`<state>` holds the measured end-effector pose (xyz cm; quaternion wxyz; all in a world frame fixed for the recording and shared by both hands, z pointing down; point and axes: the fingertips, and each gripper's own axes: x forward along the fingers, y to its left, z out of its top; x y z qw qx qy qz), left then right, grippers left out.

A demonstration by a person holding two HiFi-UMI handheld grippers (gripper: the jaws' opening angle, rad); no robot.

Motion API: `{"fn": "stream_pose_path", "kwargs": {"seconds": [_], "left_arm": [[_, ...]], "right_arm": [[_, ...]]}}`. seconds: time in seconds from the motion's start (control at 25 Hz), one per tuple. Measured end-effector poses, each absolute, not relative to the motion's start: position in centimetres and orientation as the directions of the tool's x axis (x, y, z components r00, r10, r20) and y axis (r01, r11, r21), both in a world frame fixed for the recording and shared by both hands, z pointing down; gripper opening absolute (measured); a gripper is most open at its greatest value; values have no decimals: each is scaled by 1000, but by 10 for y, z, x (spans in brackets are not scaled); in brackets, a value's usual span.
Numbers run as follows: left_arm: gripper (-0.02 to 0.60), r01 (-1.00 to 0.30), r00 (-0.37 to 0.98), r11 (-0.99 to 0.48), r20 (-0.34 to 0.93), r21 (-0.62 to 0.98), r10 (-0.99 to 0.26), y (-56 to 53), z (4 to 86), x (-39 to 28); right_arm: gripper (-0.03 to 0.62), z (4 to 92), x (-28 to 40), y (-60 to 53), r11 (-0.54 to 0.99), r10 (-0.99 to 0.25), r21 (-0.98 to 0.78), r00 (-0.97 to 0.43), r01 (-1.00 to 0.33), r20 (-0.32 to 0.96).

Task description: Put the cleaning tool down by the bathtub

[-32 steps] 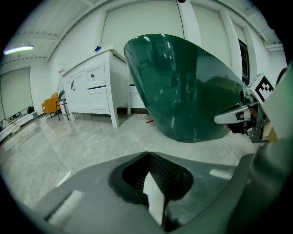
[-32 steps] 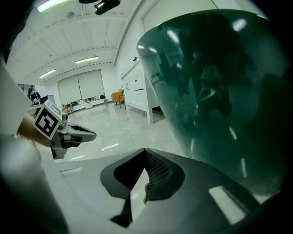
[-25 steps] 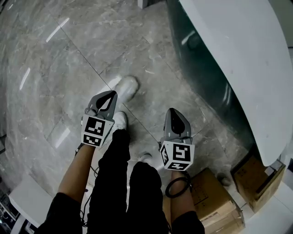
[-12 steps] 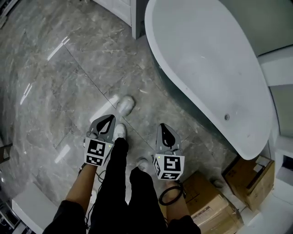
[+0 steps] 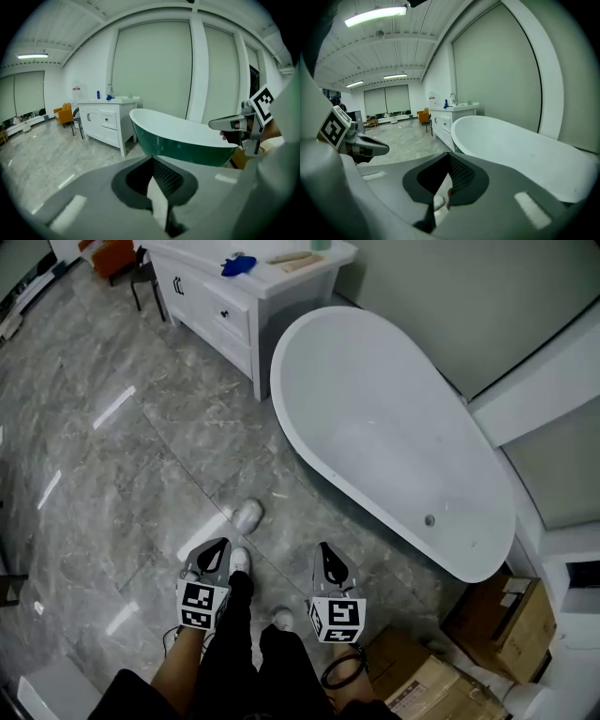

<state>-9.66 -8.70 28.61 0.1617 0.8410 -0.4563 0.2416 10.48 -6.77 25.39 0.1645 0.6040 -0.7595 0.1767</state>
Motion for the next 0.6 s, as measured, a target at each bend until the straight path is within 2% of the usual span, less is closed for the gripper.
{"fn": "stream_pose_path", "kwargs": {"seconds": [0.6], "left_arm": [[0, -829, 495, -559, 436, -20, -751, -57, 148, -82]], "right_arm": [[14, 120, 104, -32, 214, -915, -72, -225, -974, 334]]}}
